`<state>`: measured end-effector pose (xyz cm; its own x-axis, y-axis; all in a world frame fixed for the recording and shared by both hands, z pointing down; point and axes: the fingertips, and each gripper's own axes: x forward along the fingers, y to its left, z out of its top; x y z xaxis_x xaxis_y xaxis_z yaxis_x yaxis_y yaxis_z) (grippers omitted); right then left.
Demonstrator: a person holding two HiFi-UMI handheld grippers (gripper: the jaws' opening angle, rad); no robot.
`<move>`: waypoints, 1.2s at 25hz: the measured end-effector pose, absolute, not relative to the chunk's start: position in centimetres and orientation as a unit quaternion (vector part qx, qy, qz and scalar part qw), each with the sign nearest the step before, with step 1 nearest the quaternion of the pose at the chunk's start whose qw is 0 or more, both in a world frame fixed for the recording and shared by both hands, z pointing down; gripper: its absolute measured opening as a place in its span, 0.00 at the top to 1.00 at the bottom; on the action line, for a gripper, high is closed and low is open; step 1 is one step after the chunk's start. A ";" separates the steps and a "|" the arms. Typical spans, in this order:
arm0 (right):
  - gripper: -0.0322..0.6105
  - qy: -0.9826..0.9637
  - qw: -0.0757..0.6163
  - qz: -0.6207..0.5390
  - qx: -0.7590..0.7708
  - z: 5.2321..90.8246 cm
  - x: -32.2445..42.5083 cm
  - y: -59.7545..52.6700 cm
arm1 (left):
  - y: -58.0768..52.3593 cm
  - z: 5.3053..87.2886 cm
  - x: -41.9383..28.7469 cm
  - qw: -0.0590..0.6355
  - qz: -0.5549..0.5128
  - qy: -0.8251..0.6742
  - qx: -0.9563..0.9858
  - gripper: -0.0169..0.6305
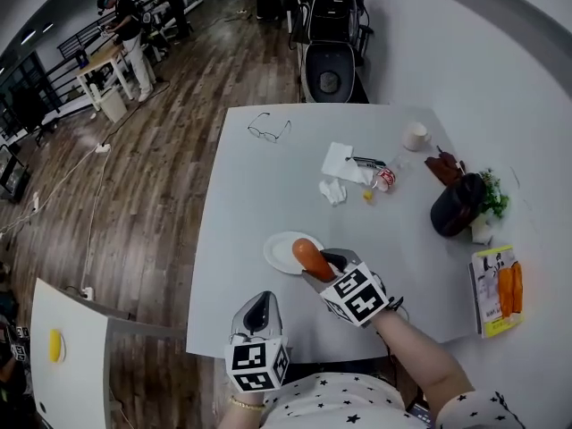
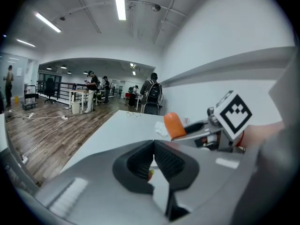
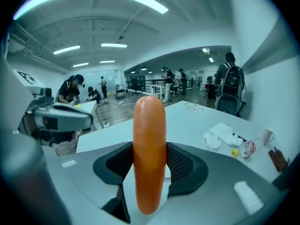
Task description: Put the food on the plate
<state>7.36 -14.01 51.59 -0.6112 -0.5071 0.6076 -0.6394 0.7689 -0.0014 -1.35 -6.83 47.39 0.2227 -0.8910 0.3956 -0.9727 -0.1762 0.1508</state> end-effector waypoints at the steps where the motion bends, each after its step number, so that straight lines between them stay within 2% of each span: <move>1: 0.61 -0.889 0.323 0.100 0.308 52.4 7.2 -14.6 | -7.0 47.5 -1.3 0.186 0.109 -0.613 0.760 0.96; 6: 0.61 -0.877 0.406 0.056 0.250 55.7 5.6 -17.3 | -8.3 47.8 -1.8 0.191 0.107 -0.614 0.758 0.96; 17: 0.61 -0.818 0.554 0.046 0.146 63.0 1.5 -21.2 | -9.9 49.9 -2.5 0.220 0.113 -0.613 0.750 0.96; 24: 0.61 -0.792 0.597 0.045 0.121 65.5 1.0 -21.8 | -10.0 50.3 -3.3 0.228 0.114 -0.618 0.744 0.96; 30: 0.61 -0.800 0.585 0.050 0.122 65.5 0.7 -21.8 | -10.0 50.3 -3.1 0.228 0.116 -0.614 0.747 0.96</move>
<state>0.72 -21.79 65.49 -0.2857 -0.1371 0.9485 -0.2534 0.9653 0.0632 -3.15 -9.97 50.27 0.2193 -0.8643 0.4527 -0.9698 -0.1424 0.1978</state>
